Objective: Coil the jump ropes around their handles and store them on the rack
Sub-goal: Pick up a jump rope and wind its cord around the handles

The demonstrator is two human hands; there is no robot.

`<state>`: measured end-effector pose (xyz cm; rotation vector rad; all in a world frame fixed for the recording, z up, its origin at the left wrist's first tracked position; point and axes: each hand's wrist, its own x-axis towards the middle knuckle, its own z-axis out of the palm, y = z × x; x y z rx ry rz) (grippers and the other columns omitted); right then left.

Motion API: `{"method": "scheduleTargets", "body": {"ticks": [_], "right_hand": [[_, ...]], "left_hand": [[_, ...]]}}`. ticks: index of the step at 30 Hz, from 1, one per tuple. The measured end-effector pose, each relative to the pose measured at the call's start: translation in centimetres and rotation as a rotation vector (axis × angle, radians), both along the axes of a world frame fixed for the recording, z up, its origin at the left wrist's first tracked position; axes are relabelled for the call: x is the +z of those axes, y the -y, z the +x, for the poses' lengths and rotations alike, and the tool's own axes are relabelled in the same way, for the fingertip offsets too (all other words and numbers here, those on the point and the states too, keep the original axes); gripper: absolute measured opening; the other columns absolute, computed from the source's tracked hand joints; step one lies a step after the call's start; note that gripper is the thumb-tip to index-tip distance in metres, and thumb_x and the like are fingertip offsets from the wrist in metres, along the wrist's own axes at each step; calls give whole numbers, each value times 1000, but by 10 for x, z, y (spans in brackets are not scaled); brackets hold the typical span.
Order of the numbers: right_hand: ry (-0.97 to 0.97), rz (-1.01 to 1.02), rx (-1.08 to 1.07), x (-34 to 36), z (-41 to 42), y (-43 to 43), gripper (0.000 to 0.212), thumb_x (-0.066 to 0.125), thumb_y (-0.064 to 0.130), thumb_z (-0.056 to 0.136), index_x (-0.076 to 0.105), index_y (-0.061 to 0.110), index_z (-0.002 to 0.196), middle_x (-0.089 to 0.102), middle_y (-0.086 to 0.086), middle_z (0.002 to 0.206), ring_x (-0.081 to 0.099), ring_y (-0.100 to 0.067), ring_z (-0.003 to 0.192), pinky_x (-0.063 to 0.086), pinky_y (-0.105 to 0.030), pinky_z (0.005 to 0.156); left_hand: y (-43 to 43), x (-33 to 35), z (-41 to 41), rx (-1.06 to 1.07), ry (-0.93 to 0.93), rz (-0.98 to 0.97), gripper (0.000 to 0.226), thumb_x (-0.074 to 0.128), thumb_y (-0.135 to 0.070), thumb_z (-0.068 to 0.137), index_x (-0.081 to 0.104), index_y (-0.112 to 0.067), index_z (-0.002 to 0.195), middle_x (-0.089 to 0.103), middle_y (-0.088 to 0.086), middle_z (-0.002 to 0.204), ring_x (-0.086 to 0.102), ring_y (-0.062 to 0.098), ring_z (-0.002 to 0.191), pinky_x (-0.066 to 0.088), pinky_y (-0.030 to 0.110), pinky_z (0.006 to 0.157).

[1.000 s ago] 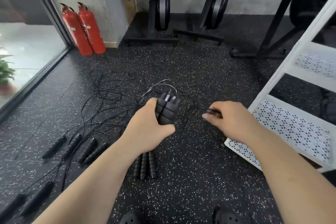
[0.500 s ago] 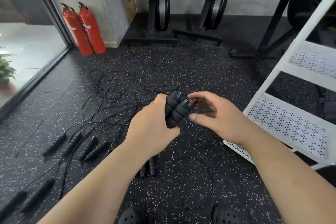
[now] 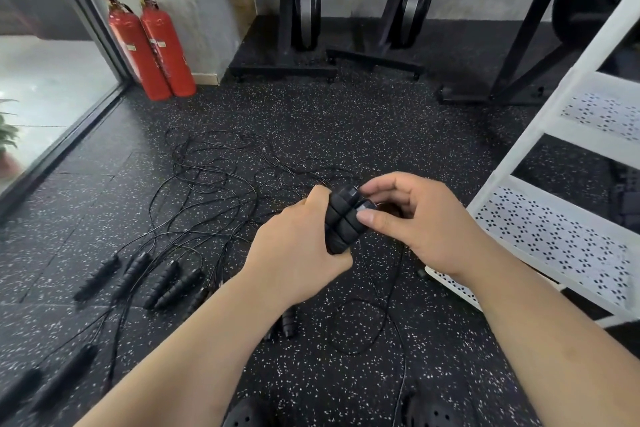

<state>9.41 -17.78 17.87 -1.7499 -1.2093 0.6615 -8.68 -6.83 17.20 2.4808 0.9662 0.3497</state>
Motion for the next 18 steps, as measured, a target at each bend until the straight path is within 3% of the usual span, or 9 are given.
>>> {"method": "scheduleTargets", "body": {"ticks": [4, 7, 9, 11, 14, 16, 18], "right_hand": [[33, 49, -46, -3, 3, -2, 31, 83, 35, 91, 71, 34, 120, 77, 12, 112, 72, -5, 107, 56, -42, 103], [187, 90, -55, -2, 6, -1, 31, 57, 44, 107, 65, 37, 136, 58, 22, 139, 57, -2, 133, 48, -33, 111], [165, 56, -7, 0, 8, 1, 39, 38, 45, 113, 63, 37, 141, 58, 25, 145, 51, 2, 138, 40, -28, 116], [102, 21, -22, 0, 8, 3, 44, 29, 48, 114, 68, 40, 131, 70, 20, 127, 61, 2, 123, 46, -33, 110], [121, 30, -89, -1, 9, 1, 41, 31, 50, 115, 68, 38, 102, 66, 6, 79, 65, -14, 76, 54, -47, 75], [138, 44, -139, -1, 10, -2, 37, 38, 44, 115, 67, 39, 92, 54, 9, 65, 53, -10, 59, 44, -38, 62], [145, 40, -199, 0, 8, -5, 37, 40, 41, 115, 70, 36, 94, 53, 12, 65, 48, -4, 57, 39, -32, 62]], "left_hand": [[-3, -2, 5, 5, 13, -36, 49, 75, -46, 75, 39, -38, 107, 61, -13, 87, 62, 14, 77, 53, 38, 68], [-8, -2, 8, -59, 32, -175, 45, 80, -39, 74, 45, -37, 103, 63, -11, 85, 62, 9, 74, 55, 36, 69], [-10, 0, 10, -125, 78, -328, 42, 85, -35, 74, 52, -36, 100, 66, -11, 88, 62, 7, 76, 54, 33, 71], [-10, 0, 12, -151, 155, -458, 40, 88, -30, 74, 59, -32, 101, 69, -8, 92, 63, 9, 79, 55, 35, 75], [-9, -1, 16, -93, 350, -703, 35, 89, -17, 78, 66, -25, 103, 69, -7, 84, 61, 10, 73, 54, 31, 71], [-12, -2, 18, 17, 513, -896, 35, 87, -15, 79, 65, -16, 106, 66, 1, 84, 58, 17, 73, 50, 35, 71], [-15, -5, 21, 112, 642, -1010, 40, 86, -18, 76, 67, -13, 111, 71, 6, 93, 58, 23, 79, 49, 43, 77]]}}
